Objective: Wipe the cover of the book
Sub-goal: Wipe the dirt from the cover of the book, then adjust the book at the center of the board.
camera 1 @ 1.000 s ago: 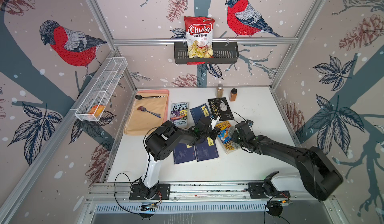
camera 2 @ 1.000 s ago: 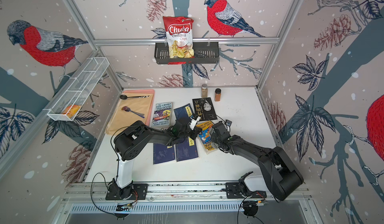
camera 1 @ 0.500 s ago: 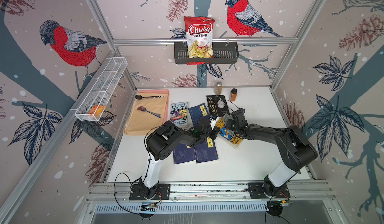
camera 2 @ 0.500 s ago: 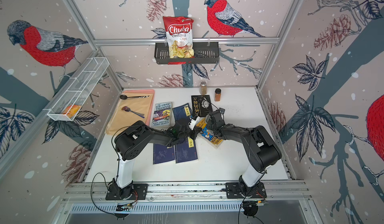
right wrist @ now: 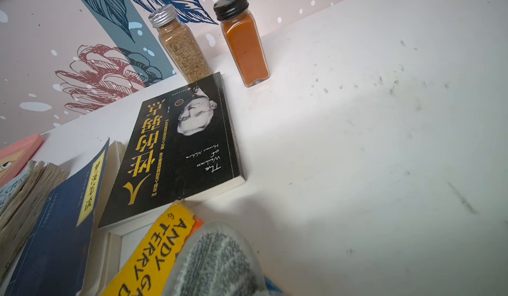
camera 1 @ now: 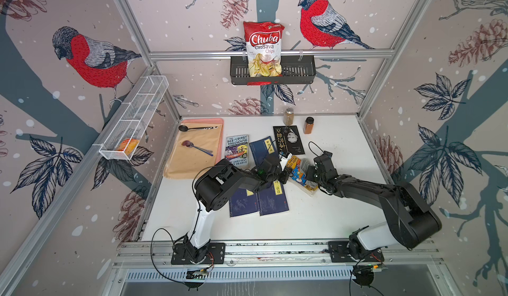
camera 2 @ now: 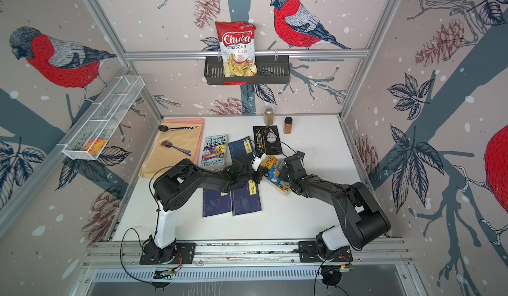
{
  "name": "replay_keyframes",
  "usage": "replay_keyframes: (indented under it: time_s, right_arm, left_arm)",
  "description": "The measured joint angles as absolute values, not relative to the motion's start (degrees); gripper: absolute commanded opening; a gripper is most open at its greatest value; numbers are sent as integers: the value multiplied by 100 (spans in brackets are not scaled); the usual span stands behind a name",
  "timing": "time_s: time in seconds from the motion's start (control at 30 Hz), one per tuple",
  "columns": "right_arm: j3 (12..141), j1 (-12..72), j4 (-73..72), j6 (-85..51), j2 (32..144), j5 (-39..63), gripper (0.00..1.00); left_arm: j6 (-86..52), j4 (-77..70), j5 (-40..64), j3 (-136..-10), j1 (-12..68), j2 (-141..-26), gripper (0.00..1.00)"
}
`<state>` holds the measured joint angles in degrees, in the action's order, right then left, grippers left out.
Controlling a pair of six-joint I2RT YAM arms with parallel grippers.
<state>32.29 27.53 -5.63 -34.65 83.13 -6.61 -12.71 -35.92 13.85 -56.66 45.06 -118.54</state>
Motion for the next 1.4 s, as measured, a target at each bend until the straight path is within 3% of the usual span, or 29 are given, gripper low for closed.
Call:
replay_keyframes:
  time_s: [0.3,0.7,1.13,1.4]
  right_arm:
    - [4097,1704,860,-3022,8114,-333,5]
    - [4180,1503,858,-2674,8715,132,5]
    - [3570,2217,438,-2886,8357,-270,6]
    - [3291,2849,1267,-3192,7607,183,6]
  left_arm:
    - [-1203,-2770,1249,-5658,4515,-11419,0]
    - [-1481,-1179,672,-6010,4515,-10971,0]
    - [-1503,-1275,495,-6991,4464,-11898,0]
    - [-1302,-1710,972,-6958,4442,-12038,0]
